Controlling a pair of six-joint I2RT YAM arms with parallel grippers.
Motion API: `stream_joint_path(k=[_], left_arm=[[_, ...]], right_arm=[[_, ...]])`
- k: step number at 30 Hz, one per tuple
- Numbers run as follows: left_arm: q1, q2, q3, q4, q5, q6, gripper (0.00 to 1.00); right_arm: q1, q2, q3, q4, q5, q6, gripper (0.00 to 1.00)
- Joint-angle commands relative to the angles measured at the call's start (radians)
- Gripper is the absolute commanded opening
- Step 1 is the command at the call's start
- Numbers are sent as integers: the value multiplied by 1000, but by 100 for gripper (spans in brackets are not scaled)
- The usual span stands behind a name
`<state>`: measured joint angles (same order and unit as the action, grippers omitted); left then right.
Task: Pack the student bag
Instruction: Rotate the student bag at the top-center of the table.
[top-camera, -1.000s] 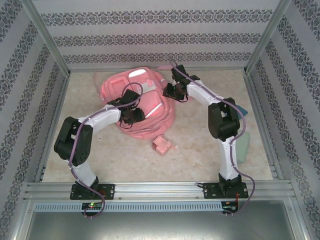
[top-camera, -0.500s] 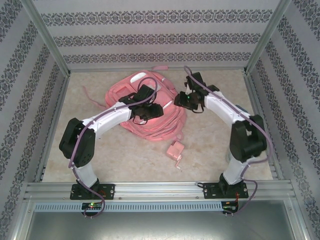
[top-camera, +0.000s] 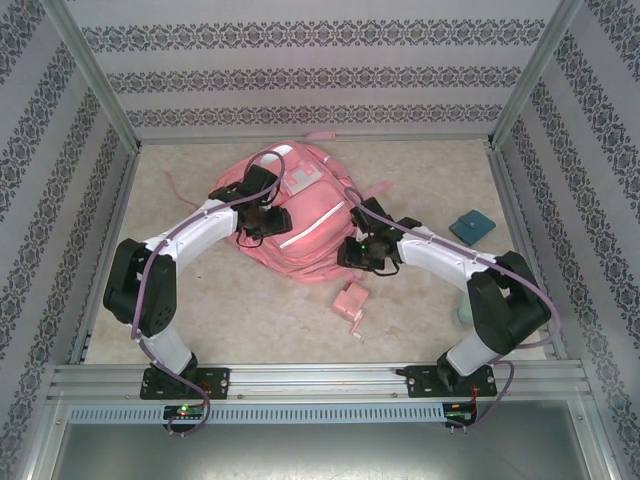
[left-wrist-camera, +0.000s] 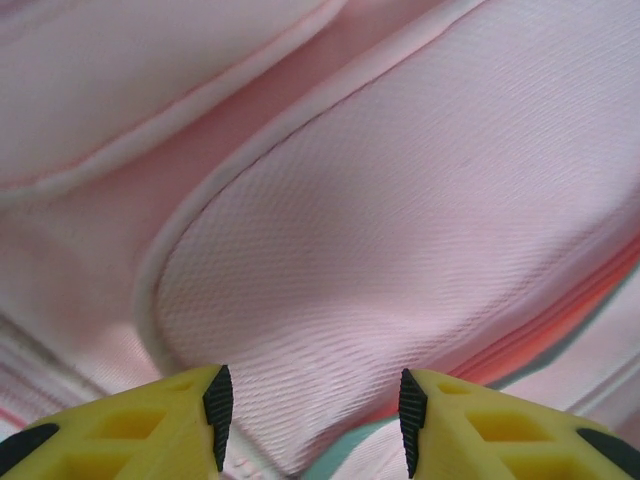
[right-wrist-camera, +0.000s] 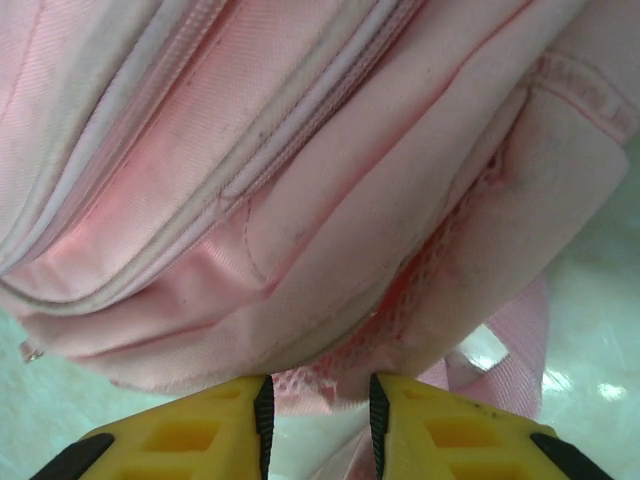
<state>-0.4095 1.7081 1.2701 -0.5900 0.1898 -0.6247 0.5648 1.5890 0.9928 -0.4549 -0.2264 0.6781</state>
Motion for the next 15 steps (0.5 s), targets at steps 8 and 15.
stream_joint_path(k=[8,15], left_arm=[[-65,32,-143,272,205,-221,49],[-103,0,-76,198,106,-192,58]], right_arm=[[-170,178,182,-33,59,-107,32],[-162,56,207,-171,86,-155,57]])
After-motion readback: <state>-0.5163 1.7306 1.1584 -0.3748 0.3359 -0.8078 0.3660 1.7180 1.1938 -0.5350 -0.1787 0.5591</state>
